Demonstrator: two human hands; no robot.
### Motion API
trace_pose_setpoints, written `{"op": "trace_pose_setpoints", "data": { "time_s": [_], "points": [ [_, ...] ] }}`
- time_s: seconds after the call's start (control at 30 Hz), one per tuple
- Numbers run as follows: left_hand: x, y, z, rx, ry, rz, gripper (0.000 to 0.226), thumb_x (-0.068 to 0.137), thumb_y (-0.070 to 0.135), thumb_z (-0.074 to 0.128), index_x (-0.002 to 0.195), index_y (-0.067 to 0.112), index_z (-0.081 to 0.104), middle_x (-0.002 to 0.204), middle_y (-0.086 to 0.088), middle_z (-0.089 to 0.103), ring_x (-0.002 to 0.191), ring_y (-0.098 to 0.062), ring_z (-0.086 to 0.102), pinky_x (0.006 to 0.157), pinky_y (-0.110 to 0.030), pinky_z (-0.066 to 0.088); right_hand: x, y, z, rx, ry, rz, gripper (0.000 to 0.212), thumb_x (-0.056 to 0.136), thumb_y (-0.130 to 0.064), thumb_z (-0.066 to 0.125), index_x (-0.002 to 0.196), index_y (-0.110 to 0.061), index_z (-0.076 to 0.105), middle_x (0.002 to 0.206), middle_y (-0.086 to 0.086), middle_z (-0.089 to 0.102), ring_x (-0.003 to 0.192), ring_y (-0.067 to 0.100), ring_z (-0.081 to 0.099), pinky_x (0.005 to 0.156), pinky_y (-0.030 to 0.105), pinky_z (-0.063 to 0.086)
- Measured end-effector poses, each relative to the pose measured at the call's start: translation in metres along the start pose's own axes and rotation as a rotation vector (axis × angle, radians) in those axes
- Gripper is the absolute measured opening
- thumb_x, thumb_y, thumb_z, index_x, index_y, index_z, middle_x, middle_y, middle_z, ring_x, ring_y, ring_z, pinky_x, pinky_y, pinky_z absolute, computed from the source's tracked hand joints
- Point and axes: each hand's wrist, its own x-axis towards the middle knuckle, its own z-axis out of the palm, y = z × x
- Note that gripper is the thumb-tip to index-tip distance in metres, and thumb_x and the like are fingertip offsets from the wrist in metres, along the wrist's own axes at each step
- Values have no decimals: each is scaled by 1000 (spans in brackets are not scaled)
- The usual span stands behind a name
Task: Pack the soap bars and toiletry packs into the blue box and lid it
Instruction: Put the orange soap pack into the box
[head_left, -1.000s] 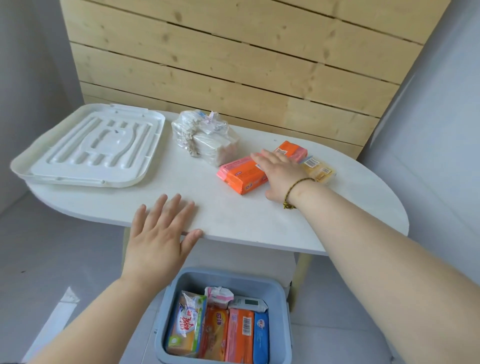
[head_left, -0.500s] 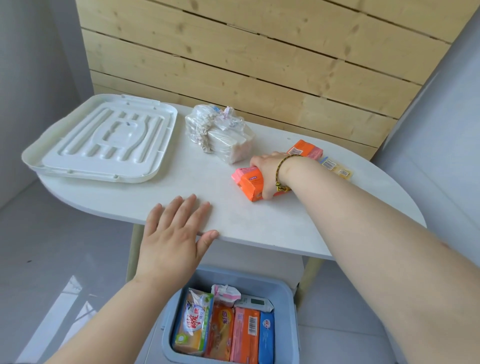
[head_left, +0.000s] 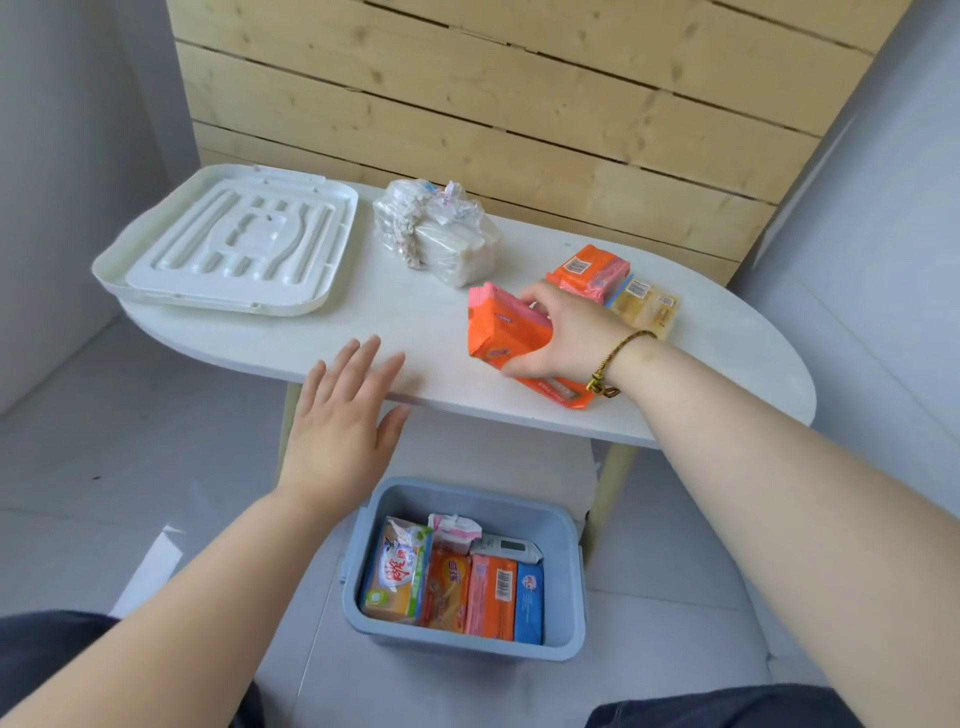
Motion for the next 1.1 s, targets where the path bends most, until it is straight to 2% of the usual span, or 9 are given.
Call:
{"op": "trace_pose_setpoints", "data": {
  "time_s": [0.1, 0.2, 0.3, 0.43, 0.5, 0.63, 0.8, 0.93, 1.1],
  "points": [
    [-15, 1, -5, -4, 47, 74, 42, 81, 15, 48, 120, 2, 56, 132, -23, 52, 127, -42, 42, 106, -50, 23, -28, -7, 6, 220, 37, -3, 62, 65, -30, 80, 118, -20, 47, 83, -19, 49, 86, 10, 52, 76, 19, 36],
    [-28, -4, -5, -14, 82, 125, 36, 76, 5, 53, 110, -3, 61, 118, -26, 60, 112, -48, 54, 98, -54, 32, -54, -13, 19, 247, 3, -73, 66, 63, -28, 81, 120, -20, 48, 99, -9, 55, 94, 12, 55, 81, 21, 41],
    [-42, -10, 3, -88, 69, 38, 34, 76, 3, 52, 107, -4, 62, 111, -26, 63, 102, -47, 58, 90, -55, 42, -72, -15, 33, 288, -11, -122, 67, 62, -29, 82, 120, -22, 49, 103, -10, 54, 95, 10, 55, 81, 21, 42],
    [-61, -19, 31, -122, -66, -89, 34, 80, 8, 49, 110, -3, 62, 112, -24, 63, 103, -44, 58, 90, -51, 45, -83, -4, 74, 314, -143, -46, 70, 62, -39, 79, 121, -28, 43, 103, -11, 52, 92, 9, 54, 73, 20, 41],
    [-68, -26, 49, -125, -211, -207, 34, 88, 8, 50, 121, 1, 55, 125, -19, 57, 114, -39, 51, 97, -45, 40, -82, 8, 107, 217, -238, 39, 75, 64, -43, 76, 127, -28, 38, 115, -5, 53, 103, 15, 54, 77, 23, 40],
    [-83, -44, 85, -85, -500, -406, 56, 91, 23, 51, 141, 12, 27, 147, -8, 33, 133, -27, 33, 106, -36, 29, -74, 37, 174, 175, -300, 325, 90, 71, -46, 68, 142, -31, 16, 140, 4, 41, 125, 24, 44, 94, 33, 43],
    [-98, -53, 111, 47, -868, -357, 102, 76, 54, 62, 145, 19, -5, 157, -4, -3, 143, -20, 8, 115, -34, 17, -60, 61, 230, 199, -298, 571, 96, 78, -45, 63, 145, -34, -6, 137, 12, 39, 118, 31, 51, 84, 35, 49],
    [-106, -56, 125, 151, -941, -337, 110, 78, 56, 58, 142, 6, -16, 154, -8, -19, 144, -21, -5, 117, -31, 7, -50, 68, 259, 259, -315, 716, 93, 82, -45, 59, 144, -34, -10, 138, 12, 41, 109, 30, 57, 71, 33, 49],
    [-112, -62, 135, 179, -941, -318, 110, 80, 57, 54, 140, 6, -22, 153, -9, -25, 144, -23, -12, 118, -33, 4, -43, 61, 290, 218, -386, 743, 76, 82, -47, 58, 139, -23, 13, 132, 12, 39, 112, 31, 54, 79, 38, 51]
  ]
}}
